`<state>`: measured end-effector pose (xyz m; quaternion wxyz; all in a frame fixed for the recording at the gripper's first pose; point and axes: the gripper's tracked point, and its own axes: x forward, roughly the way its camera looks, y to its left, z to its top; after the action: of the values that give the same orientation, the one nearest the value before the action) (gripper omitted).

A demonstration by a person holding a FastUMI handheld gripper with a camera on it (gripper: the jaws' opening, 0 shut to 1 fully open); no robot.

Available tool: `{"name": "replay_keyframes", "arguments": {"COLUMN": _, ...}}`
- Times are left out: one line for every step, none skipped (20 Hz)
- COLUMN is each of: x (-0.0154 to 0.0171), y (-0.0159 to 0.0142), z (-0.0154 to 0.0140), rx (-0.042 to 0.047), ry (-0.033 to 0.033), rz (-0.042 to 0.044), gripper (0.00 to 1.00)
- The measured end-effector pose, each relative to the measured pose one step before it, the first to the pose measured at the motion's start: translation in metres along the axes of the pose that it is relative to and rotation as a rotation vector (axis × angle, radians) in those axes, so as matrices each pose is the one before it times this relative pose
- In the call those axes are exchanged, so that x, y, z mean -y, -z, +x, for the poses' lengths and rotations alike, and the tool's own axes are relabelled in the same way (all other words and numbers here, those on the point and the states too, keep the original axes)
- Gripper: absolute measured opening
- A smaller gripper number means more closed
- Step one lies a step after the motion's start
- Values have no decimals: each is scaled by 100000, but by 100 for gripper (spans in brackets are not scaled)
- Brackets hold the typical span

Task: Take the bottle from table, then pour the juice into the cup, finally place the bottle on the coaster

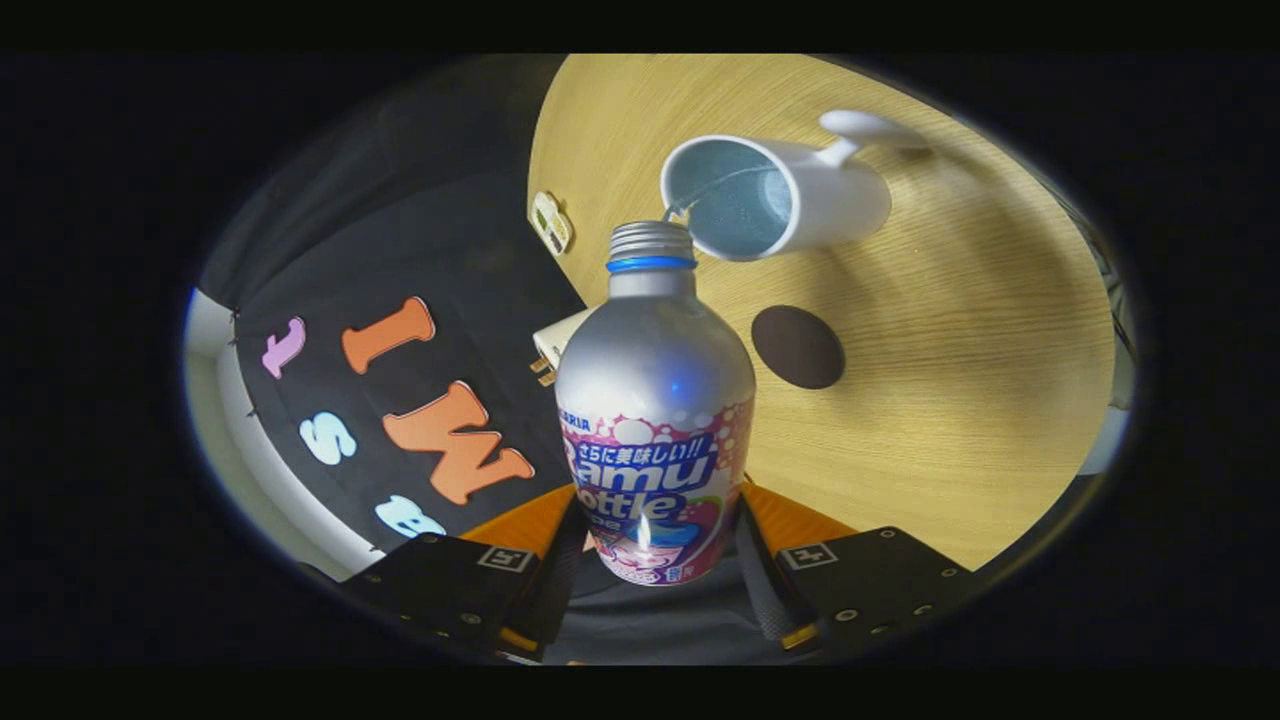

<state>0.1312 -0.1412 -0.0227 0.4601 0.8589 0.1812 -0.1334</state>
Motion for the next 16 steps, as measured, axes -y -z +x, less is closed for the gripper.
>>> {"name": "replay_keyframes", "arguments": {"x": 60, "y": 109, "z": 44, "rx": -52, "ry": -64, "rz": 107, "gripper": 74}}
{"name": "replay_keyframes", "arguments": {"x": 5, "y": -37, "z": 83, "rx": -134, "ry": -116, "rz": 384, "gripper": 74}}
{"name": "replay_keyframes", "arguments": {"x": -173, "y": 40, "z": -75, "rx": 5, "ry": -125, "rz": 632, "gripper": 74}}
{"name": "replay_keyframes", "arguments": {"x": -83, "y": -54, "z": 44, "rx": -293, "ry": -10, "rz": 391, "gripper": 74}}
{"name": "replay_keyframes", "arguments": {"x": -59, "y": 105, "z": -51, "rx": 102, "ry": -410, "rz": 315, "gripper": 74}}
{"name": "replay_keyframes", "arguments": {"x": 66, "y": -44, "z": 160, "rx": -495, "ry": 195, "rz": 598, "gripper": 74}}
{"name": "replay_keyframes", "arguments": {"x": -250, "y": 2, "z": -54, "rx": 220, "ry": -451, "rz": 712, "gripper": 74}}
{"name": "replay_keyframes", "arguments": {"x": 18, "y": -27, "z": 28, "rx": -152, "ry": -234, "rz": 807, "gripper": 74}}
{"name": "replay_keyframes", "arguments": {"x": 1, "y": -20, "z": -18, "rx": 161, "ry": -133, "rz": 355, "gripper": 74}}
{"name": "replay_keyframes", "arguments": {"x": -10, "y": -14, "z": 57, "rx": -292, "ry": 414, "rz": -23, "gripper": 74}}
{"name": "replay_keyframes", "arguments": {"x": 42, "y": 50, "z": -62, "rx": 79, "ry": 247, "rz": 516, "gripper": 74}}
{"name": "replay_keyframes", "arguments": {"x": -132, "y": -43, "z": -139, "rx": -132, "ry": -205, "rz": 646, "gripper": 74}}
{"name": "replay_keyframes", "arguments": {"x": -34, "y": -24, "z": 22, "rx": -57, "ry": 17, "rz": 726, "gripper": 74}}
{"name": "replay_keyframes", "arguments": {"x": -2, "y": -122, "z": -16, "rx": 255, "ry": -386, "rz": 546, "gripper": 74}}
{"name": "replay_keyframes", "arguments": {"x": -17, "y": 1, "z": 81, "rx": -117, "ry": -42, "rz": 234, "gripper": 74}}
{"name": "replay_keyframes", "arguments": {"x": -84, "y": 297, "z": -5, "rx": -607, "ry": 481, "rz": 585, "gripper": 74}}
